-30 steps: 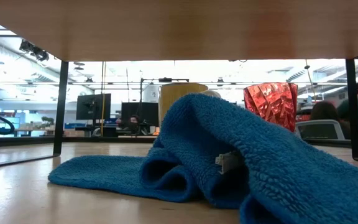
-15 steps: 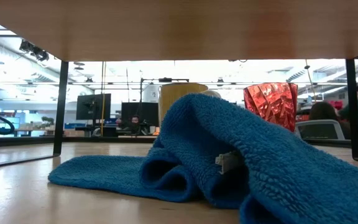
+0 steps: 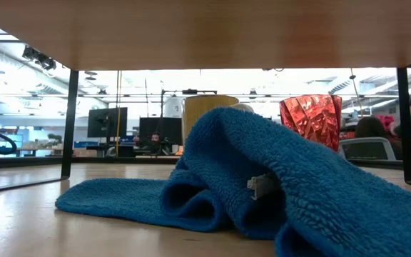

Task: Stack small to large cups/mugs on shelf
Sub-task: Put the yellow mug on the shelf

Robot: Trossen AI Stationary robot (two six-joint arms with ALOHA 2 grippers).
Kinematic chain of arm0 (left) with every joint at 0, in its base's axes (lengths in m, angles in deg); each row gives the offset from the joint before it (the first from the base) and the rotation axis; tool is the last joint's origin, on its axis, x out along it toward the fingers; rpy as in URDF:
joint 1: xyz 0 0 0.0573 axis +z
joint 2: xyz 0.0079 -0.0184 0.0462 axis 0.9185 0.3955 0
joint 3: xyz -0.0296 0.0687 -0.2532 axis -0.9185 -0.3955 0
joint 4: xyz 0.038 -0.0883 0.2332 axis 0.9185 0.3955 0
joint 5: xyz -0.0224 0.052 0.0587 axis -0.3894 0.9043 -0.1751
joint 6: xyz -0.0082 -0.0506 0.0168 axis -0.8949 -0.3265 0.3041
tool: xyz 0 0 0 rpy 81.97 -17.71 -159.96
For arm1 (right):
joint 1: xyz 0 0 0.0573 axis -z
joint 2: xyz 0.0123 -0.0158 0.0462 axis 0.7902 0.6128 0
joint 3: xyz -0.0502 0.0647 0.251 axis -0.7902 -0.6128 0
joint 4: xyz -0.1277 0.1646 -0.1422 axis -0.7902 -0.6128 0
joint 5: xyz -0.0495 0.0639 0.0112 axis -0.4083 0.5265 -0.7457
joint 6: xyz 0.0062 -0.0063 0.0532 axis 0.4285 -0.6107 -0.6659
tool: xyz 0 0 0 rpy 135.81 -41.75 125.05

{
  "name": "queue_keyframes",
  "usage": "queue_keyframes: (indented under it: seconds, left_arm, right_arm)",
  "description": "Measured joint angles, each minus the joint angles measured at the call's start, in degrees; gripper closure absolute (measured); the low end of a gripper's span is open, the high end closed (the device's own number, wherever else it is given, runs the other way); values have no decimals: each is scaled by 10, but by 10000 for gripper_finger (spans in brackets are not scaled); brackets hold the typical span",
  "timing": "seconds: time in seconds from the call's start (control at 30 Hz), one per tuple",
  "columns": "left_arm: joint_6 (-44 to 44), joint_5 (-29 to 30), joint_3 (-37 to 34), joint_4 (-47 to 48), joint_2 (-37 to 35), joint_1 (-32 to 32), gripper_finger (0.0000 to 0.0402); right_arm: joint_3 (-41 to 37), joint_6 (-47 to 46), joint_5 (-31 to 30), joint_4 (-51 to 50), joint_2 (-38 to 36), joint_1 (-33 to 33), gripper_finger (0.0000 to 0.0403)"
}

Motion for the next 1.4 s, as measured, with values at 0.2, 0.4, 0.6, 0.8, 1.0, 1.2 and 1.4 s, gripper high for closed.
queue_keyframes:
  seconds: [0.2, 0.4, 0.6, 0.8, 1.0, 1.2, 1.4]
  left_arm:
    - [7, 45, 14, 35, -4, 3, 295]
    - [29, 91, 13, 36, -29, 18, 306]
    - [79, 170, 13, 36, -54, 48, 325]
    - [178, 259, 13, 36, -79, 91, 347]
    - [281, 337, 13, 36, -108, 165, 362]
    - [356, 397, 13, 36, -138, 272, 367]
    - [382, 382, 13, 36, -158, 411, 363]
  right_arm:
    - [0, 0, 0, 0, 0, 0, 311]
    - [0, -2, 10, -1, 0, 0, 311]
    - [0, -11, 17, -4, 0, -11, 311]
    - [0, -26, 17, -3, 0, -38, 311]
    - [0, -35, 11, -5, 0, -61, 311]
    - [0, -43, -2, -5, 0, -73, 311]
    - [0, -51, -2, -5, 0, -73, 311]
